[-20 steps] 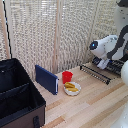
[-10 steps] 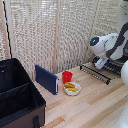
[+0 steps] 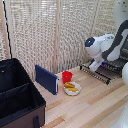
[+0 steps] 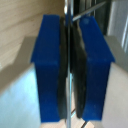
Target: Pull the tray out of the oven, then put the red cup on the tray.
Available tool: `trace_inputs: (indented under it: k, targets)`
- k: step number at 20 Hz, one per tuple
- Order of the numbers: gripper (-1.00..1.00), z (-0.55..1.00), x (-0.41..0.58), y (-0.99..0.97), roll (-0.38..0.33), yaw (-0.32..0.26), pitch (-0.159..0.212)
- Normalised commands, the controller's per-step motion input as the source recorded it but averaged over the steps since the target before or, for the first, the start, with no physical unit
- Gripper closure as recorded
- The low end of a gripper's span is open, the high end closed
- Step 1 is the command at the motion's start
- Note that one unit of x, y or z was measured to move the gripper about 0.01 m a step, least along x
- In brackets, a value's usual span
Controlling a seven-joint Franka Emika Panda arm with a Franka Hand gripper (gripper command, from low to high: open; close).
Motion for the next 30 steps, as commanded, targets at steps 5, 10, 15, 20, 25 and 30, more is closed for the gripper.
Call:
trace_inputs:
  k: [5,10,15,20,25,30]
  targets:
    - [-1.0,-0.05,0.077,0.02,0.027,0.005,0.012]
    - [-1.0,0.11,0.011,0.14,0.084,-0.009,0.055]
    - [-1.0,0.47,0.008,0.23,0.045,-0.158,-0.003]
    - [-1.0,0.61,0.144,0.23,0.028,-0.209,-0.04]
    - [-1.0,0.5,0.125,0.19,0.033,-0.243,-0.058]
    - [-1.0,0.36,0.154,0.14,0.105,-0.243,-0.026]
